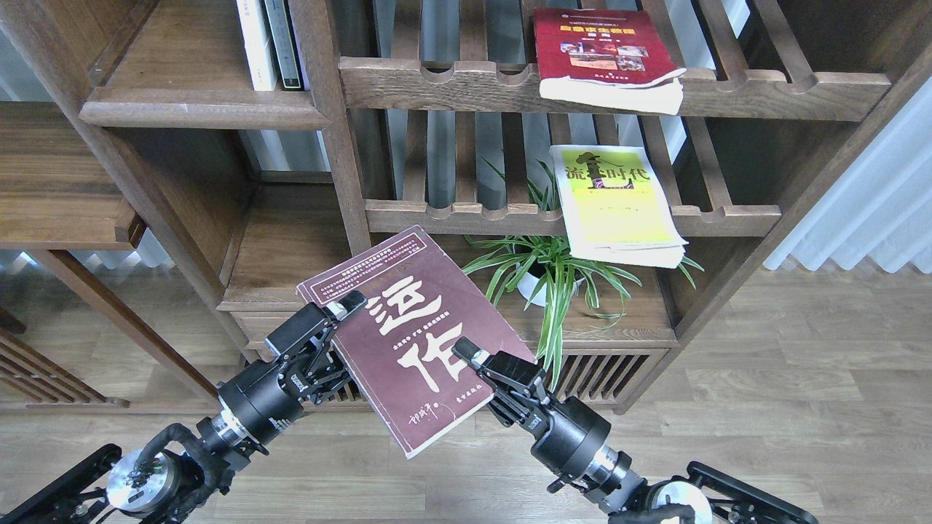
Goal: Organize books on shelf
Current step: 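Grip the dark red book between both grippers and lower it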
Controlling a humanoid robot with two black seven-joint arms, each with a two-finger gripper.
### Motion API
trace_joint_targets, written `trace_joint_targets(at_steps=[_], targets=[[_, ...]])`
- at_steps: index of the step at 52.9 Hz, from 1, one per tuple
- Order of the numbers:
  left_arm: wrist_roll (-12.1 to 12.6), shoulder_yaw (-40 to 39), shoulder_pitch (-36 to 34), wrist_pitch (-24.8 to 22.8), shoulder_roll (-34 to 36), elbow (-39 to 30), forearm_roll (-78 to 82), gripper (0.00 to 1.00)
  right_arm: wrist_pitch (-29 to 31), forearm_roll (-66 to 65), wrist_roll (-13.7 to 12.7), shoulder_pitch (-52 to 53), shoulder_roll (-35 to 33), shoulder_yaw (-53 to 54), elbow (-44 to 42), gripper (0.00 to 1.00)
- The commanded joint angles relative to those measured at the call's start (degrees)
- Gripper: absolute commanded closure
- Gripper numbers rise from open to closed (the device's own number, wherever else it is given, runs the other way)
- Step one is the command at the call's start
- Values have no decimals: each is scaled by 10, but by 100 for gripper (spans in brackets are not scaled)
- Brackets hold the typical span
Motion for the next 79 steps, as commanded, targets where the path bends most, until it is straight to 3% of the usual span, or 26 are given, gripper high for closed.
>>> trace_joint_targets(at_steps=[1, 9, 15, 38, 41, 43, 64, 69, 72, 74, 79], targets=[[0, 2, 0, 0, -3, 0, 14, 10, 0, -12, 0, -1, 10, 0, -3, 92], [0, 3, 1, 0, 2, -1, 14, 22, 0, -16, 0, 1, 16, 0, -8, 92], [0, 3, 2, 0, 3, -1, 14, 39, 0, -15, 0, 2, 16, 1, -8, 92], [0, 31, 1, 0, 4, -3, 14, 61, 0, -16, 1, 2, 30, 1, -8, 92], [0, 33, 2, 0, 3, -3, 13, 76, 0, -16, 0, 2, 30, 1, -8, 92], [0, 33, 3, 0, 1, -3, 12, 92, 0, -16, 0, 2, 30, 1, -8, 92], [-1, 33, 6, 0, 1, -3, 10, 92, 0, -16, 1, 1, 31, 1, -12, 88], [-1, 33, 6, 0, 2, -3, 10, 92, 0, -17, 2, 2, 34, 1, -15, 74], [-1, 33, 6, 0, 2, -3, 10, 92, 0, -17, 2, 2, 36, 1, -15, 58], [-1, 33, 6, 0, 2, -3, 10, 92, 0, -21, 2, 2, 37, 1, -15, 42], [-1, 32, 6, 0, 2, -2, 10, 91, 0, -27, 3, 0, 37, 8, -15, 29]])
